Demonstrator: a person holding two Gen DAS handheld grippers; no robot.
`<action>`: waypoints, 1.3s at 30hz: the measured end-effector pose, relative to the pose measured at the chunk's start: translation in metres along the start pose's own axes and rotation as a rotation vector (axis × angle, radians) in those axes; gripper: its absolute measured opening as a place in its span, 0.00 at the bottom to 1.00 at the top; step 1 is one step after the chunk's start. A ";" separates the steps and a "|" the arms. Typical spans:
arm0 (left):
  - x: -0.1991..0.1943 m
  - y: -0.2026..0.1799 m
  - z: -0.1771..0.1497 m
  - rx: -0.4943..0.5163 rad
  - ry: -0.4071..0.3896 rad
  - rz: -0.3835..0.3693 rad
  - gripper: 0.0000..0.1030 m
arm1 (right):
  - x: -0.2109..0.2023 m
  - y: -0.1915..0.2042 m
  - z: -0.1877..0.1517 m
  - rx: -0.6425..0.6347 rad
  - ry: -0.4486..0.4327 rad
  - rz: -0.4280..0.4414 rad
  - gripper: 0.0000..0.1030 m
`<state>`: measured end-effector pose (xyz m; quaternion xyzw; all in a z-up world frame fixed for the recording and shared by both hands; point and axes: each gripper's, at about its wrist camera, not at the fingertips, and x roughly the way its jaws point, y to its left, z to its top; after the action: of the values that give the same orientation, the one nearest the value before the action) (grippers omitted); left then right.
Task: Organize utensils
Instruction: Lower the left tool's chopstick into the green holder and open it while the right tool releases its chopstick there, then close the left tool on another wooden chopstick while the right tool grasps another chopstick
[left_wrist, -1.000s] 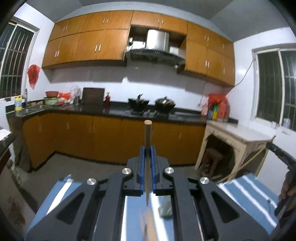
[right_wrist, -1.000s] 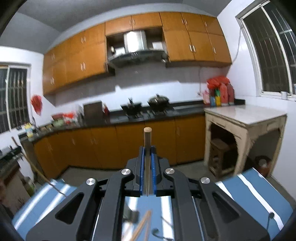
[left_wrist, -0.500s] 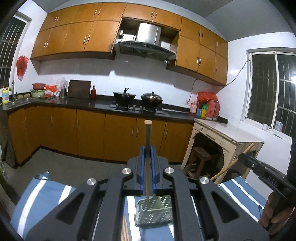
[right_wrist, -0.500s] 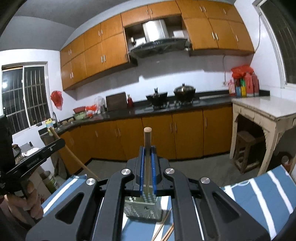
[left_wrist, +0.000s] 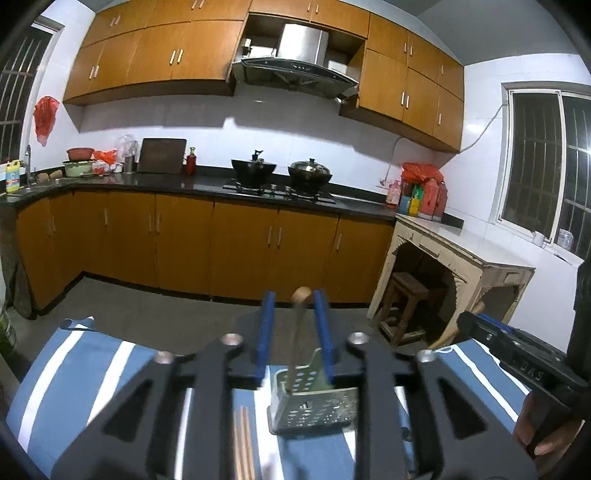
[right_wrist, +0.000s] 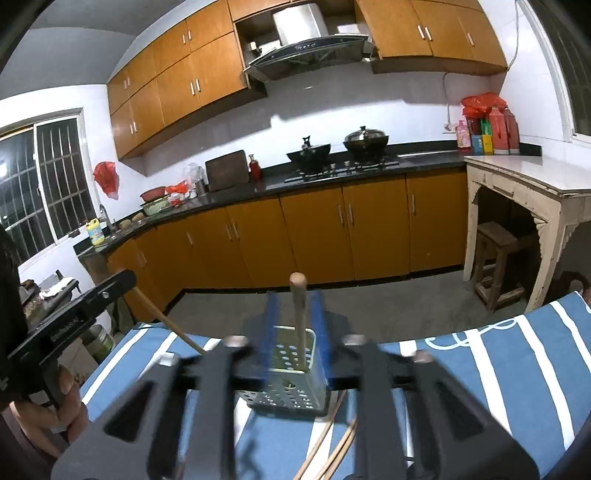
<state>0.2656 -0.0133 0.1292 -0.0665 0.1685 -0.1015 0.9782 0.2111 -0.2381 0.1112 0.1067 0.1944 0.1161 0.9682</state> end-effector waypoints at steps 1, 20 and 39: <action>-0.002 0.003 0.000 -0.004 -0.001 0.001 0.26 | -0.004 -0.001 0.000 0.004 -0.005 -0.001 0.36; -0.057 0.060 -0.092 -0.021 0.131 0.151 0.41 | -0.004 -0.046 -0.117 0.075 0.252 -0.151 0.36; -0.019 0.076 -0.200 -0.044 0.437 0.091 0.35 | 0.030 -0.068 -0.194 0.086 0.436 -0.294 0.08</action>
<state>0.1923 0.0455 -0.0644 -0.0567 0.3816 -0.0653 0.9203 0.1725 -0.2631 -0.0912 0.0910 0.4166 -0.0141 0.9044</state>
